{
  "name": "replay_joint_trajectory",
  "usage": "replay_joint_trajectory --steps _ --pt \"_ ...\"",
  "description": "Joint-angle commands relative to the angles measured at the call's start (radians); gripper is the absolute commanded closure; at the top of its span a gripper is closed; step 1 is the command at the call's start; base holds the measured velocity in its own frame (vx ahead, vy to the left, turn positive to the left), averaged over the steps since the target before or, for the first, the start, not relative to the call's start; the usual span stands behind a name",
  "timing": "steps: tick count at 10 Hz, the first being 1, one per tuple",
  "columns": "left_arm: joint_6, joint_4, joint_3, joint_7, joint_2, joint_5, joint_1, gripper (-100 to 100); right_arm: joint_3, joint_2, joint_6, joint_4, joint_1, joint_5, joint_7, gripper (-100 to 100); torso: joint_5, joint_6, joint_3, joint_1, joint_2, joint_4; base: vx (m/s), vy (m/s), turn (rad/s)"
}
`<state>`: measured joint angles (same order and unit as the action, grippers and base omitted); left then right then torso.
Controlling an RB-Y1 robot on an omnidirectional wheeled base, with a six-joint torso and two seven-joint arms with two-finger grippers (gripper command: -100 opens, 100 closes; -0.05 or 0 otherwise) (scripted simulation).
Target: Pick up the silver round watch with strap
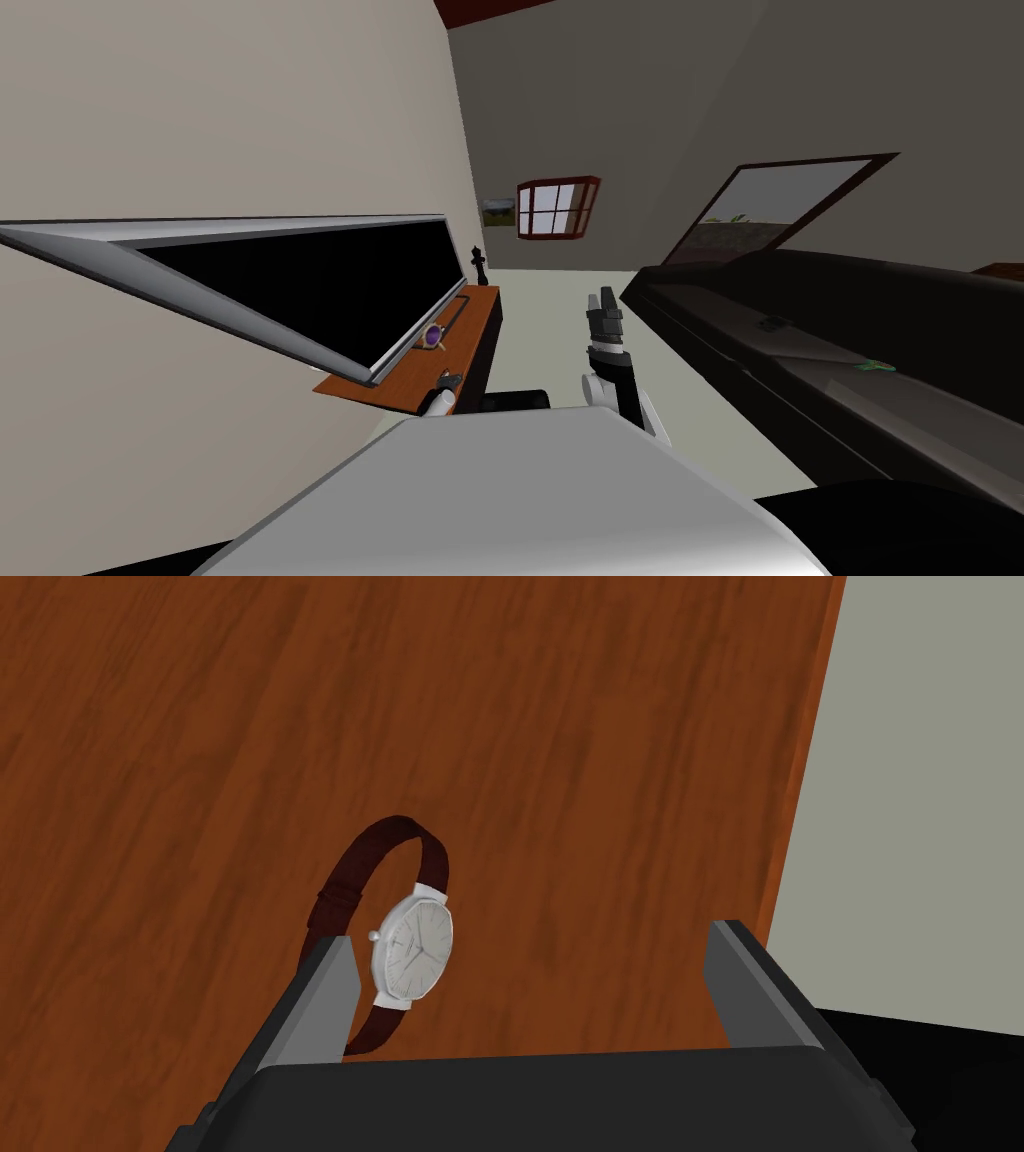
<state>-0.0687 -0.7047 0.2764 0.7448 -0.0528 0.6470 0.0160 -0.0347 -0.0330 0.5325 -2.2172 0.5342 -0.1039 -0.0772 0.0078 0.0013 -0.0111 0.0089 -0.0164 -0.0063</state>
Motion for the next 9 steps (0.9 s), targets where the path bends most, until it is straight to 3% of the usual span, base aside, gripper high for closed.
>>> replay_joint_trajectory --steps 1,5,6,7,9 --pt "0.000 0.000 0.000 0.000 0.000 0.000 0.000 100 0.000 0.000 0.000 0.000 0.000 0.000 0.000 0 0.000 0.000 0.000 0.000 0.000 0.000 0.000 0.000 0.000" --pt "-0.007 -0.004 0.005 0.000 -0.010 0.000 0.000 100 0.000 0.000 0.000 0.000 0.000 0.000 0.000 0 0.008 0.005 -0.004 -0.001 -0.005 -0.003 0.000 0.000 0.000" --pt "-0.007 -0.004 0.005 0.000 -0.010 0.000 0.000 0 0.000 0.000 0.000 0.000 0.000 0.000 0.000 0 0.008 0.005 -0.004 0.000 -0.005 -0.003 0.000 0.000 0.000" --pt "0.017 0.002 -0.017 -0.005 -0.011 0.006 -0.016 100 0.000 0.000 0.000 0.000 0.000 0.000 0.000 0 0.008 0.005 -0.004 0.000 -0.005 -0.003 0.034 -0.030 0.144" --pt "0.031 0.017 -0.049 -0.002 -0.031 0.019 -0.040 100 0.000 0.000 0.000 0.000 0.000 0.000 0.000 0 0.007 0.006 -0.006 -0.004 -0.009 -0.003 0.044 -0.051 0.167"
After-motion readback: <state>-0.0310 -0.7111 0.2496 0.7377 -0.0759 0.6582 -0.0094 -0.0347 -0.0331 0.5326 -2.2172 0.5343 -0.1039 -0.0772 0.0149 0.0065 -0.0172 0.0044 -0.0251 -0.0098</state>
